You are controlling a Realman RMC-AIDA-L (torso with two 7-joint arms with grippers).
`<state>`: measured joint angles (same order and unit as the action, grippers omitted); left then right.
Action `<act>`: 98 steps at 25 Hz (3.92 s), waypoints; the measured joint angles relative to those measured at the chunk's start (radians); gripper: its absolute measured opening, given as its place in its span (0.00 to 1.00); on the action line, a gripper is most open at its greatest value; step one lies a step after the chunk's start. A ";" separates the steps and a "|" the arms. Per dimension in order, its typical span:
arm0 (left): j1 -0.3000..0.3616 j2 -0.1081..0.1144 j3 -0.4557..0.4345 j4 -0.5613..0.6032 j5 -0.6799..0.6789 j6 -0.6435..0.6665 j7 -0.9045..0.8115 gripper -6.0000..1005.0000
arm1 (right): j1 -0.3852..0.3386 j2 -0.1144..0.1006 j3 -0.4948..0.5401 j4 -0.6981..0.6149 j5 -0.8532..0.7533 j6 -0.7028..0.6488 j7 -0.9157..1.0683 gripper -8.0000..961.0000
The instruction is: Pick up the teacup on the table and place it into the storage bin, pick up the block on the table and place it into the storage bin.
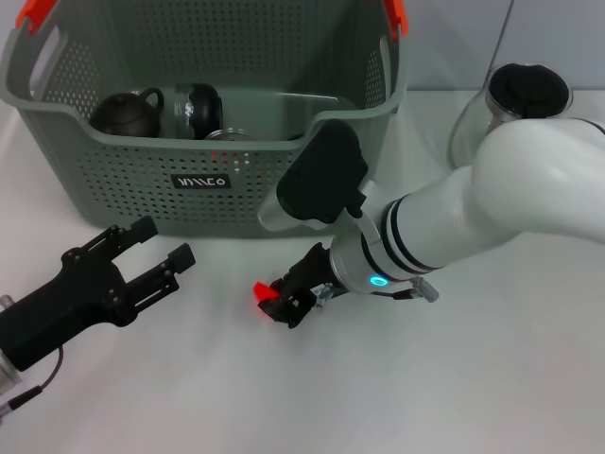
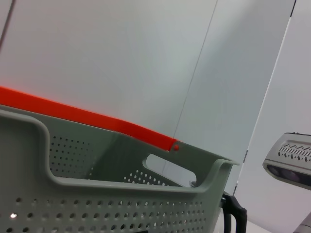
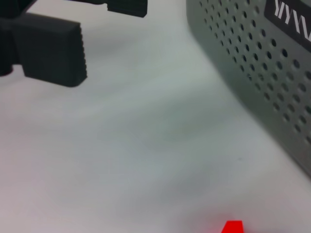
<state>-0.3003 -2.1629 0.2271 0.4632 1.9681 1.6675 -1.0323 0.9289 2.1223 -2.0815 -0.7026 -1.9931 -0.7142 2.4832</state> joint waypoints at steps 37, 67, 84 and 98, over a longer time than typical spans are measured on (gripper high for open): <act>0.000 0.006 -0.009 0.001 0.000 0.001 -0.003 0.75 | -0.262 -0.024 0.777 -0.709 0.080 -0.502 -0.176 0.28; 0.012 0.005 -0.012 0.007 -0.007 0.018 -0.004 0.75 | -0.299 -0.026 0.813 -0.379 0.468 -0.453 -0.853 0.81; -0.039 0.055 0.050 0.131 0.188 0.275 0.008 0.75 | -0.635 -0.043 1.105 -0.008 0.350 -1.000 -1.376 0.87; -0.096 0.040 0.236 0.105 0.233 0.211 0.080 0.75 | -0.560 -0.027 1.118 0.049 0.219 -0.971 -1.429 0.87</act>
<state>-0.3959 -2.1231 0.4632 0.5679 2.2010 1.8782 -0.9524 0.3685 2.0954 -0.9630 -0.6531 -1.7738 -1.6851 1.0544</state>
